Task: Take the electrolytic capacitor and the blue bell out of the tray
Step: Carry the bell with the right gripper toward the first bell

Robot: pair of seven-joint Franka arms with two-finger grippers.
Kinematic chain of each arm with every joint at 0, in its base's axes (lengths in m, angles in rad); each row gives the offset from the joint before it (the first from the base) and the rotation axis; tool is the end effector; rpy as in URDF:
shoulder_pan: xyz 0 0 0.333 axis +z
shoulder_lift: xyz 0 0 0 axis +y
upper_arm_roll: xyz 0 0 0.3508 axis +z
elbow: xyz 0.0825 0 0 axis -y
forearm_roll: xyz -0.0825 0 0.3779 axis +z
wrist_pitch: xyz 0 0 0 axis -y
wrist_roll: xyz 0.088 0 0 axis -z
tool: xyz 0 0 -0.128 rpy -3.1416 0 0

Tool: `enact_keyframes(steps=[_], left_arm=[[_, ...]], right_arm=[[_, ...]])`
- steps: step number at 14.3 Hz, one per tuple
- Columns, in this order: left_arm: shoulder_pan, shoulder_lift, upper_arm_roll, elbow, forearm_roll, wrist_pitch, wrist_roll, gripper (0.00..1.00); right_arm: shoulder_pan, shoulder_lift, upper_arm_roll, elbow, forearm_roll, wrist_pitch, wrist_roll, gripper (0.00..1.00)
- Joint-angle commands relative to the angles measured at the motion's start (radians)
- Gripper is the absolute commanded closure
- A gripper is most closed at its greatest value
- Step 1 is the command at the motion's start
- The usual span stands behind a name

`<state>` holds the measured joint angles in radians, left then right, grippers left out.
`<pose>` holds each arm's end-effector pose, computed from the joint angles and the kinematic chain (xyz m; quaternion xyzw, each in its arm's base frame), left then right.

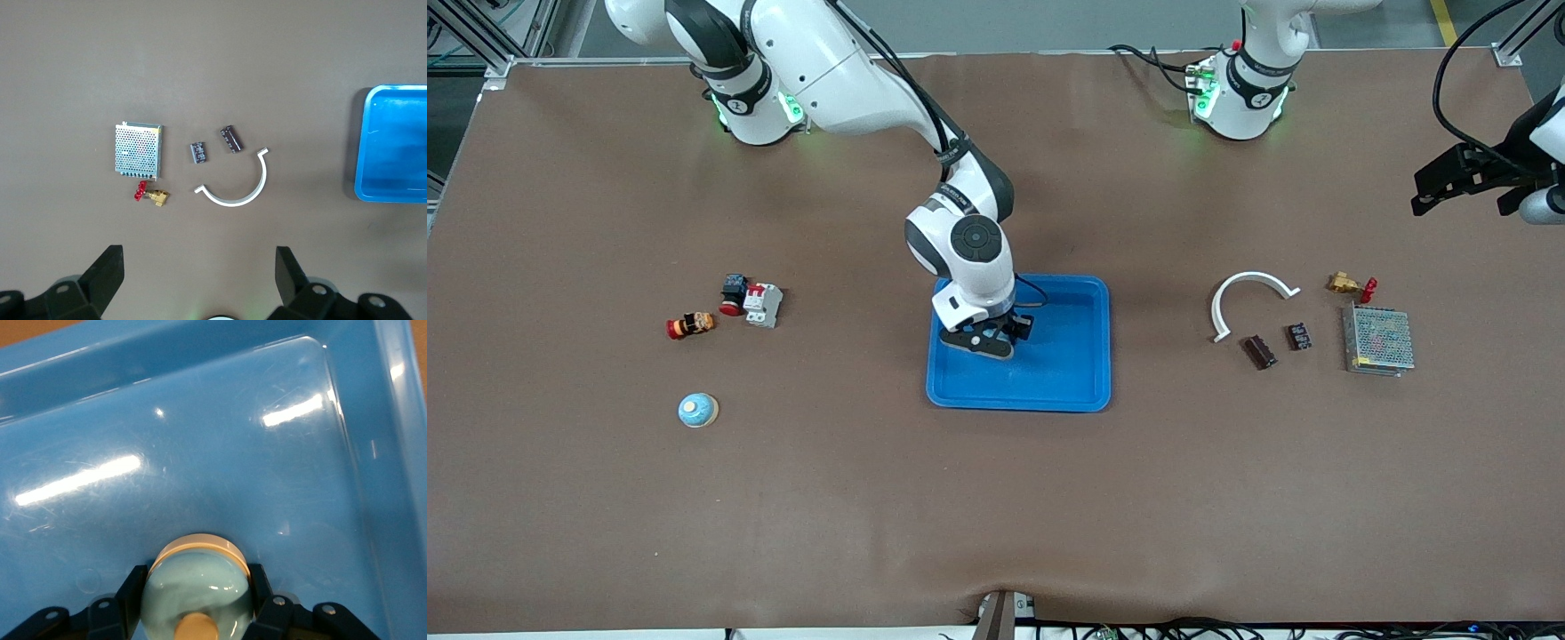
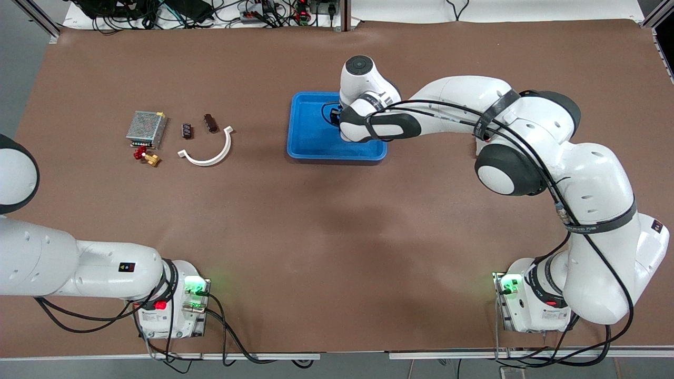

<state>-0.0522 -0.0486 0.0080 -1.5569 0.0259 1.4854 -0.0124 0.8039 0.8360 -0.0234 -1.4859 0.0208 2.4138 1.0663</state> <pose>0.5221 -0.0195 0.6634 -0.9997 0.0149 0.0111 0.0130 0.5286 0.5286 0.1901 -0.9883 0.1454 -0.0288 0.0360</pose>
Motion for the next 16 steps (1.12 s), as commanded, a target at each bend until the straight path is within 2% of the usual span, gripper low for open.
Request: enact_keyframes(steps=[1, 3, 6, 11, 16], left_arm=[[-0.008, -0.030, -0.014, -0.026, -0.021, -0.007, 0.002, 0.00], [-0.008, -0.034, -0.026, -0.034, -0.023, -0.005, -0.015, 0.00], [-0.008, -0.053, -0.049, -0.060, -0.024, 0.013, -0.064, 0.00], [-0.006, -0.079, -0.052, -0.092, -0.035, 0.033, -0.075, 0.00], [-0.006, -0.074, -0.063, -0.089, -0.034, 0.032, -0.075, 0.00]], right_arm=[[0.000, -0.012, -0.006, 0.018, -0.009, -0.039, -0.003, 0.43], [-0.009, -0.040, -0.007, 0.026, -0.007, -0.099, -0.034, 0.43], [-0.057, -0.132, -0.006, 0.029, 0.004, -0.237, -0.119, 0.43], [-0.204, -0.271, -0.004, 0.027, 0.007, -0.455, -0.426, 0.43], [-0.339, -0.339, -0.006, 0.024, 0.005, -0.530, -0.714, 0.43]])
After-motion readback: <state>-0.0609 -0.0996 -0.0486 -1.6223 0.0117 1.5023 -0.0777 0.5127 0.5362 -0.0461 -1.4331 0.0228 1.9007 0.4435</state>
